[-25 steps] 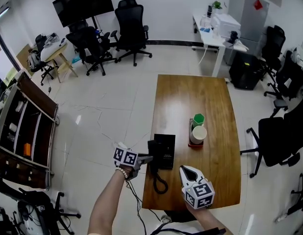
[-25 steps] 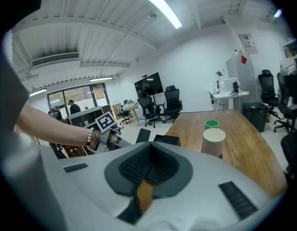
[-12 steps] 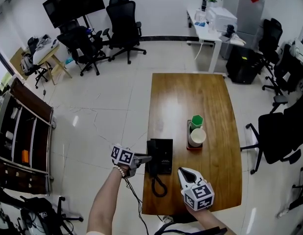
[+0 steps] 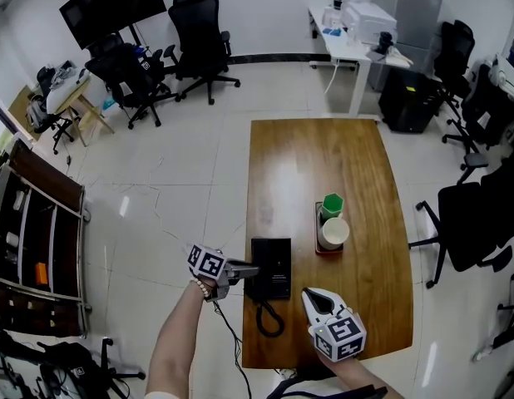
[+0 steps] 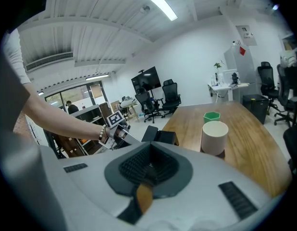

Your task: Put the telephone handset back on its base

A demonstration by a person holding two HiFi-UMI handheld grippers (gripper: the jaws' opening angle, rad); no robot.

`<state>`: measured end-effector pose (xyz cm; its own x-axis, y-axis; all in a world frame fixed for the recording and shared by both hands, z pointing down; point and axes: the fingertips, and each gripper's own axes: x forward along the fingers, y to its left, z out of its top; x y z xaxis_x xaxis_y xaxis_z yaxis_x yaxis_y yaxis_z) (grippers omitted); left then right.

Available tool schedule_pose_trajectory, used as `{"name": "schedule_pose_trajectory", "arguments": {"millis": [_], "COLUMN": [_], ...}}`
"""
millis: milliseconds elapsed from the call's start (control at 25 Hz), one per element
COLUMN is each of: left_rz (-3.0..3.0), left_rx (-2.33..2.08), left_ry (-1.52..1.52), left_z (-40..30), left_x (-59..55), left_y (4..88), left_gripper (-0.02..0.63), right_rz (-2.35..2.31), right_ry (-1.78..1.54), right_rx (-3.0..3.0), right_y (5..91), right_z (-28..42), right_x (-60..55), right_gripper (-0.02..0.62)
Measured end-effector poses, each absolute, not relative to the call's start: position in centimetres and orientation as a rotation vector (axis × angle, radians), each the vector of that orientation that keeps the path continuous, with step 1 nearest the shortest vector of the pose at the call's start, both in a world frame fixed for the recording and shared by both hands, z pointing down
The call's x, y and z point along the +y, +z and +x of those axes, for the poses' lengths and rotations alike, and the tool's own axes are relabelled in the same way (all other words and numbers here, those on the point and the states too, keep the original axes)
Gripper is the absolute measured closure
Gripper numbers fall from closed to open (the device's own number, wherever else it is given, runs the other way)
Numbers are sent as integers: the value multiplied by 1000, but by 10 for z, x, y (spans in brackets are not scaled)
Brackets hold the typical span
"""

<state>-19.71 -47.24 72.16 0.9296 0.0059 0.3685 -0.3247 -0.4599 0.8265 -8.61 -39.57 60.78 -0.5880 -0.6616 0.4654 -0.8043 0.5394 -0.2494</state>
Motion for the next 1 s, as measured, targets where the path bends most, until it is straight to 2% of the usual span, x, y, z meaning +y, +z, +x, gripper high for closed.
{"name": "schedule_pose_trajectory", "arguments": {"millis": [680,800,880,1000], "left_rz": [1970,1980,1978,1962], "left_rx": [-169,-231,-271,-311], "left_ry": [298,345,366,369], "left_z": [-200,-204,-207,-211], "left_x": [-476,-479,-480,-480], "left_y": [736,743,747,751], "left_gripper": [534,509,455,426], "right_rz": [1203,1202,1198,1189], "right_ry": [677,688,694,694], "right_rx": [-2440,-2435,-2436,-2445], "right_y": [620,623,623,622], "right_z": [-84,-83,-85,-90], "right_x": [-400,-401,-401,-400], "right_gripper": [594,594,594,594]}}
